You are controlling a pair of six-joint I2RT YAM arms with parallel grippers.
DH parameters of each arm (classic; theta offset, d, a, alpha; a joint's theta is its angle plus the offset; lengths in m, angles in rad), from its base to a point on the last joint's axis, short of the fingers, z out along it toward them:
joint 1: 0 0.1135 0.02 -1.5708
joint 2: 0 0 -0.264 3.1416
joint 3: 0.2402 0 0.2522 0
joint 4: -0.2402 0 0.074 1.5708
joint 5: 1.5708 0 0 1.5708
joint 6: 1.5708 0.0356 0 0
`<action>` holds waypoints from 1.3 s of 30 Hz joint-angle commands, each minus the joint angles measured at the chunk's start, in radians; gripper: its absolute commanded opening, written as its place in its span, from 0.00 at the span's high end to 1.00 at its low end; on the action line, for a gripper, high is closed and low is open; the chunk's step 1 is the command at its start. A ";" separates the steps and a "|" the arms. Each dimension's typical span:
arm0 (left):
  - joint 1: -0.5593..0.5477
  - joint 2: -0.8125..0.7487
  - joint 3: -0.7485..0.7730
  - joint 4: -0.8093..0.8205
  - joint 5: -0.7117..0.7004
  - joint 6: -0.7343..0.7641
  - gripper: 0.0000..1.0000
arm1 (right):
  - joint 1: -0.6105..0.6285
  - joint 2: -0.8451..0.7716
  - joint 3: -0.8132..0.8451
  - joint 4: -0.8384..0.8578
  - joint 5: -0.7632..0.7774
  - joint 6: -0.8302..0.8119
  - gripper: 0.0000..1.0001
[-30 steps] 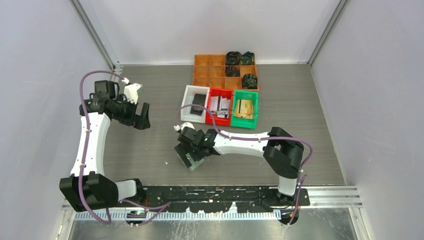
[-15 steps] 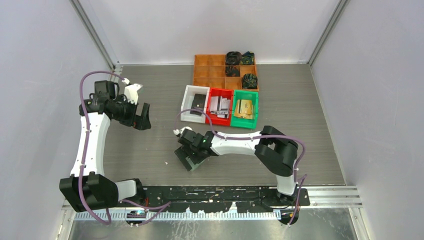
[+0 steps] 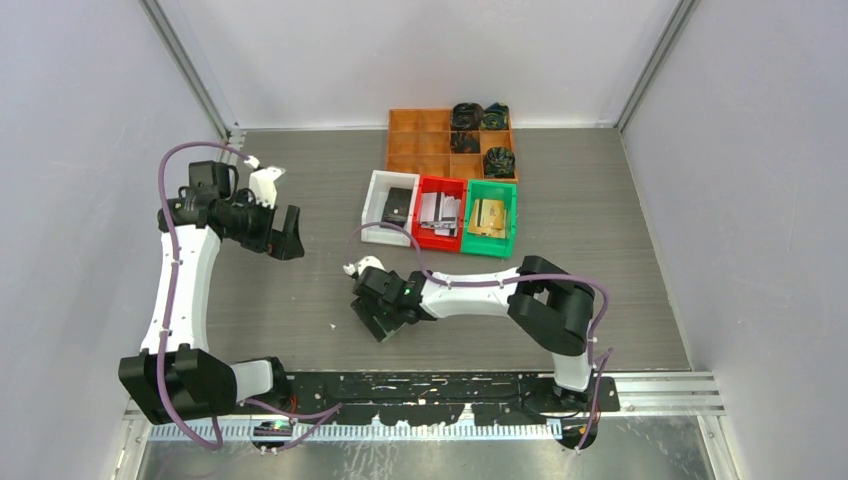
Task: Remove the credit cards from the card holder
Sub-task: Pick up the card holder from the center of the board.
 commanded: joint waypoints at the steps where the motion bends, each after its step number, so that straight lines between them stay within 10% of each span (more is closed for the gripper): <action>1: 0.004 -0.028 0.006 -0.003 0.091 -0.033 0.00 | 0.018 -0.036 -0.044 0.055 0.053 0.016 0.29; 26: -0.052 -0.170 -0.217 0.381 0.357 -0.594 0.00 | 0.013 -0.359 0.001 0.290 0.281 0.088 0.22; 39: -0.052 -0.120 -0.162 0.222 0.276 -0.332 0.00 | -0.034 -0.331 -0.058 0.105 0.150 0.074 0.03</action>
